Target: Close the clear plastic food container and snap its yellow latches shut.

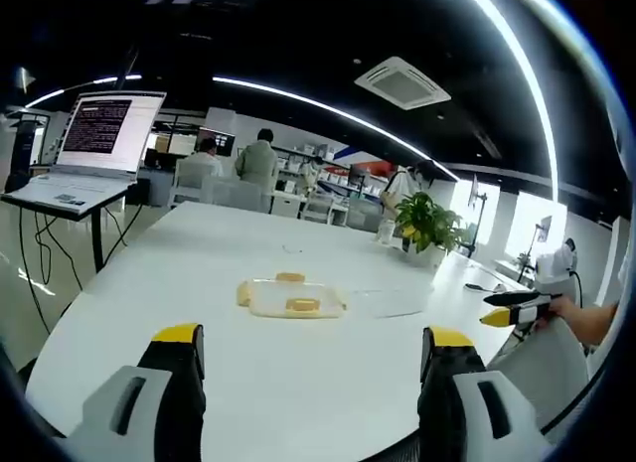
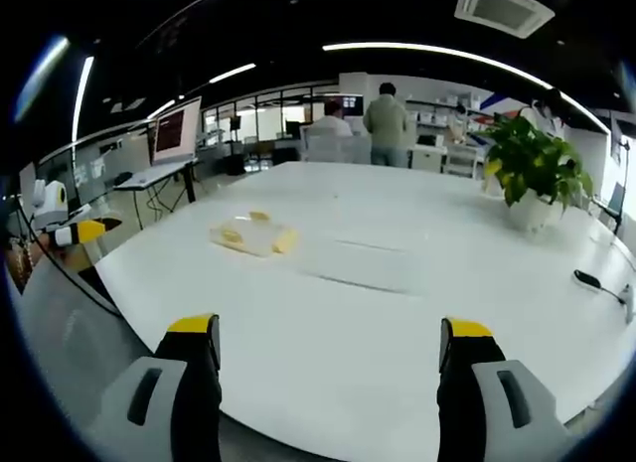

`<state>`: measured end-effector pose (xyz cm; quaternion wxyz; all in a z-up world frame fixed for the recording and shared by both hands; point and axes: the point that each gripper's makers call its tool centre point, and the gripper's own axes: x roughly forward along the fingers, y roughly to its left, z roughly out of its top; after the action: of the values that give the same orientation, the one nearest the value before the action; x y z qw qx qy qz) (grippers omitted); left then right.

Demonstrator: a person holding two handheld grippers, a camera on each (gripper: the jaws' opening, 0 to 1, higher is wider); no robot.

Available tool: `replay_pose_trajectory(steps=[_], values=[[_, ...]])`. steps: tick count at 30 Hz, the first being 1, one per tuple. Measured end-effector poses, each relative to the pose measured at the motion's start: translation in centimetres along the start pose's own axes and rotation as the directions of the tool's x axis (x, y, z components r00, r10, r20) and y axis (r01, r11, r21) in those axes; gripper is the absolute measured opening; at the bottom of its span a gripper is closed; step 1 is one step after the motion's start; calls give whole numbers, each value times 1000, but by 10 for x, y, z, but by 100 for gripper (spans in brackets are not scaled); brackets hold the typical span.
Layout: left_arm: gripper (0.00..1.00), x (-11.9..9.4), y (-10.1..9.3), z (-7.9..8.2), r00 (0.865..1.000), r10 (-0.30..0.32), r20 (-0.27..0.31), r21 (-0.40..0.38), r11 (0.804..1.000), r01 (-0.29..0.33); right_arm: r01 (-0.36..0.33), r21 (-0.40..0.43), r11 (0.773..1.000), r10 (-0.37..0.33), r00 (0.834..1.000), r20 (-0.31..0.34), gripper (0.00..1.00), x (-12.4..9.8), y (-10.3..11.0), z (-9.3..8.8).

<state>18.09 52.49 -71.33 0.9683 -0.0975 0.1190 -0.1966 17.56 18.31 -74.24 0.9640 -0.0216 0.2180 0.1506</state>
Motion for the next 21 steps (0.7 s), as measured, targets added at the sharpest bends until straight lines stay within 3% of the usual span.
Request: replay_pose_trajectory(steps=[12,17,21], values=[[87,-1,2,1,1000,19,7,-8,1000,-19,-8,-10,1000,8,1000,-1,88,0,1,0],[86,-1,-2,-2,1000,-4,-14,1,1000,4,-4,-10,1000,4,1000,3,88,-1,1,0],[87,-2,-1,0,1000,-7,5,-2,1000,7,8,3,1000,-8,1000,15,89,-2,-1,1]])
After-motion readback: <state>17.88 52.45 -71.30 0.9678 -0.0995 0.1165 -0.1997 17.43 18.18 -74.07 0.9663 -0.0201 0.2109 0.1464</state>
